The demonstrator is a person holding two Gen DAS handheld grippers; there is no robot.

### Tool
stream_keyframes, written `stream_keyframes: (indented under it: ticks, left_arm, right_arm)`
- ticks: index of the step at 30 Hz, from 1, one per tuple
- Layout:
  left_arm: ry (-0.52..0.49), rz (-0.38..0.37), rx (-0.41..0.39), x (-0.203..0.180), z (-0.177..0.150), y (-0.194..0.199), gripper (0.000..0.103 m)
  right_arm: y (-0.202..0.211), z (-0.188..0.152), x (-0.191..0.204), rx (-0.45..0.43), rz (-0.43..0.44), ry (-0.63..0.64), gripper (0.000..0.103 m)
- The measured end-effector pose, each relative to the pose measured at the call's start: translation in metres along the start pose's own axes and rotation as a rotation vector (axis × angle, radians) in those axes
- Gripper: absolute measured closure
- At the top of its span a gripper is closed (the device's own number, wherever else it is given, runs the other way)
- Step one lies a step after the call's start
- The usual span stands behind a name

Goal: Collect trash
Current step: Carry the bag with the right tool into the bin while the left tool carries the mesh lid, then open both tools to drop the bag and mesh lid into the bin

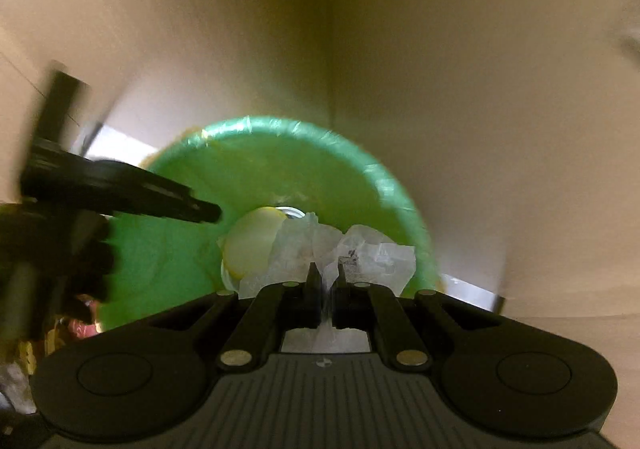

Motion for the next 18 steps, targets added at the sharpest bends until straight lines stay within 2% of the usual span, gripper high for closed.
stream_keyframes:
  ticks: [5, 7, 9, 10, 13, 15, 18]
  left_arm:
    - [0.022, -0.016, -0.116, 0.013, -0.001, 0.071, 0.083]
    - [-0.008, -0.018, -0.138, 0.014, -0.001, 0.087, 0.083]
    - [-0.028, 0.016, -0.145, 0.015, -0.003, 0.098, 0.083]
    - [-0.034, 0.030, -0.145, 0.015, -0.004, 0.103, 0.083]
    - [-0.021, 0.038, -0.164, 0.010, -0.007, 0.117, 0.083]
    - [-0.002, 0.038, -0.181, 0.005, -0.008, 0.132, 0.083]
    - [-0.026, 0.050, -0.191, -0.013, -0.008, 0.152, 0.083]
  right_arm:
    - [-0.091, 0.016, 0.044, 0.009, 0.102, 0.064, 0.099]
    - [-0.142, 0.011, 0.055, 0.064, 0.048, 0.104, 0.099]
    - [-0.193, -0.003, 0.050, 0.194, -0.055, 0.100, 0.099]
    - [-0.202, -0.008, 0.043, 0.206, -0.051, 0.064, 0.098]
    - [-0.182, -0.003, 0.030, 0.188, 0.052, -0.013, 0.098]
    - [-0.160, 0.001, 0.023, 0.200, 0.076, 0.000, 0.095]
    - [-0.106, 0.003, 0.013, 0.166, 0.063, 0.079, 0.075]
Point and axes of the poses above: each gripper's, at about its wrist camera, not at the fingertips, and y roughly against the way its jaws point, x to its left, z to its top, the point moved 2 cm from there along -y, roughly the way its jaws point, and after that the axes turned 2 degrees about -z, right-handed, at the moved point
